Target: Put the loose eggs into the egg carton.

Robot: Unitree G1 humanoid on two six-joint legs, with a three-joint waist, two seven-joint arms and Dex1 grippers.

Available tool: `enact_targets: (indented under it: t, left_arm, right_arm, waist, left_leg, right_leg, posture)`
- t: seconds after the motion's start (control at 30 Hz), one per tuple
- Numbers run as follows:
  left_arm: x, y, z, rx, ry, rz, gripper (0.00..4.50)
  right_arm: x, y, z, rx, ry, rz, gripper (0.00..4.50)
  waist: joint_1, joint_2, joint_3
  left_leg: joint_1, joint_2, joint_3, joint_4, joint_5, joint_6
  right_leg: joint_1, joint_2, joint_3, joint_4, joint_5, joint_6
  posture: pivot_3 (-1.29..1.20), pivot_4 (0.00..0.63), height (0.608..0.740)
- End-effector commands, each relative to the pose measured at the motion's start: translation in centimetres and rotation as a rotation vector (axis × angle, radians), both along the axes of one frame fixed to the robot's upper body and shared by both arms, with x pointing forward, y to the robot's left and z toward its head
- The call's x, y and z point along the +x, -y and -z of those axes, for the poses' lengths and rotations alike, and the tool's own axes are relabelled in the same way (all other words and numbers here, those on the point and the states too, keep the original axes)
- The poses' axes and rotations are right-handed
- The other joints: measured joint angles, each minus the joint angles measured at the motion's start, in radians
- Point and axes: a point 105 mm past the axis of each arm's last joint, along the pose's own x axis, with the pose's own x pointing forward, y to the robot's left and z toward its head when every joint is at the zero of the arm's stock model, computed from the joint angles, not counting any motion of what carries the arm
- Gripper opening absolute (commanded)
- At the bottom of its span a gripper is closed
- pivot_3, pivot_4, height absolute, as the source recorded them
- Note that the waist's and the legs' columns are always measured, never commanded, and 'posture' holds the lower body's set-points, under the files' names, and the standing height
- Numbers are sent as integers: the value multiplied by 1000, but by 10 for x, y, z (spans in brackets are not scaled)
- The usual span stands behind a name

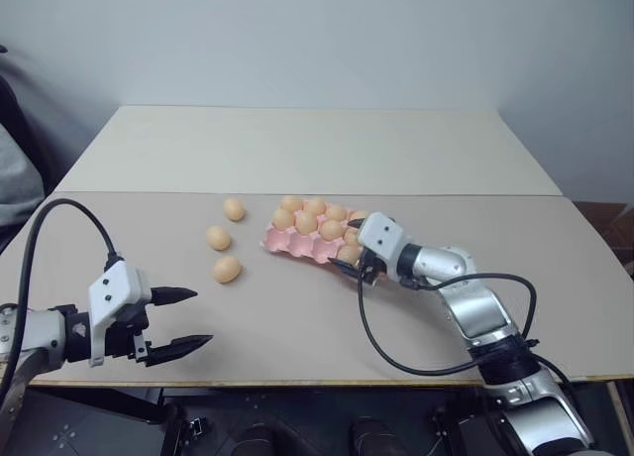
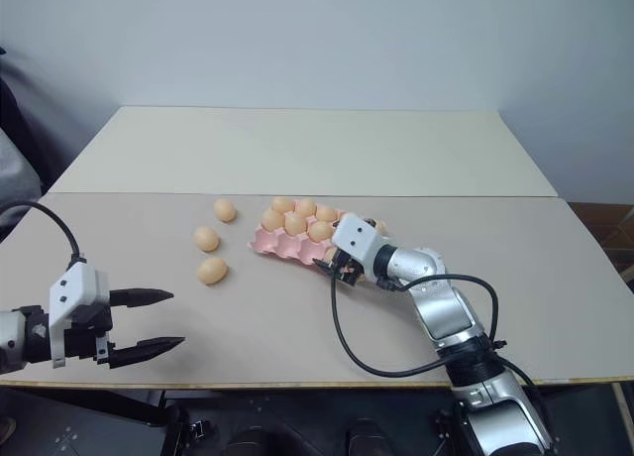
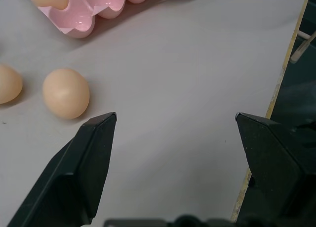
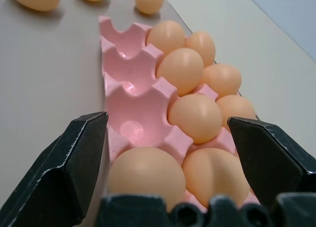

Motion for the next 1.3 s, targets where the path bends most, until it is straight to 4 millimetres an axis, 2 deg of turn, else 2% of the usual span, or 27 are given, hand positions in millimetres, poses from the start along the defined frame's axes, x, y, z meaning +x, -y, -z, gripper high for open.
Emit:
enact_targets:
  t: [0.03, 0.23, 0.43, 0.63, 0.77, 0.93, 1.13, 1.3]
  left_arm:
    - [-1, 0, -8, 7, 53, 0, 4197]
    - [3, -18, -14, 12, 119, -116, 4197]
    - [-1, -23, -16, 6, 146, -155, 4197]
    - [10, -19, -14, -18, 196, -196, 4197]
    - [37, -18, -12, -13, 305, -278, 4197]
    - [70, -2, -12, -62, 362, -292, 4197]
    - [97, 12, 13, -82, 277, -248, 4197]
    - [113, 25, 22, -91, 261, -190, 4197]
  right_arm:
    - [-21, 13, -28, 20, 53, -47, 4483]
    - [-67, 39, -37, -46, -13, -188, 4483]
    - [-96, 55, -51, -65, -76, -269, 4483]
    - [-101, 59, -46, -89, -108, -255, 4483]
    - [-98, 59, -43, -81, -109, -228, 4483]
    - [-95, 56, -42, -80, -98, -206, 4483]
    - [-96, 59, -43, -87, -96, -178, 4483]
    - [-99, 62, -44, -87, -97, -153, 4483]
  waist:
    - [4, 0, 0]
    - [5, -1, 0]
    - [0, -1, 0]
    - [3, -2, 0]
    - [10, -2, 0]
    - [16, -2, 0]
    - [19, -2, 0]
    - [28, -2, 0]
  left_leg:
    - [0, 0, 0, 0, 0, 0]
    - [0, 0, 0, 0, 0, 0]
    - [2, 0, 0, 0, 0, 0]
    - [1, 0, 0, 0, 0, 0]
    - [1, 0, 0, 1, 0, 0]
    - [0, -1, -1, 1, 0, 0]
    - [0, -1, -1, 1, 0, 0]
    - [0, -1, -1, 1, 0, 0]
  right_leg:
    - [0, 0, 0, 0, 0, 0]
    - [1, 0, -1, -1, 0, 0]
    - [2, 0, 0, -1, 0, 0]
    - [2, 0, 0, -1, 0, 0]
    - [2, 0, 0, -1, 0, 0]
    - [2, 0, 0, -1, 0, 0]
    - [2, 0, 0, -1, 0, 0]
    - [2, 0, -1, -1, 0, 0]
  posture:
    - [0, 150, 740]
    - [0, 150, 740]
    - [0, 150, 740]
    - [0, 150, 740]
    - [0, 150, 740]
    - [0, 150, 740]
    - [0, 150, 740]
    - [0, 150, 740]
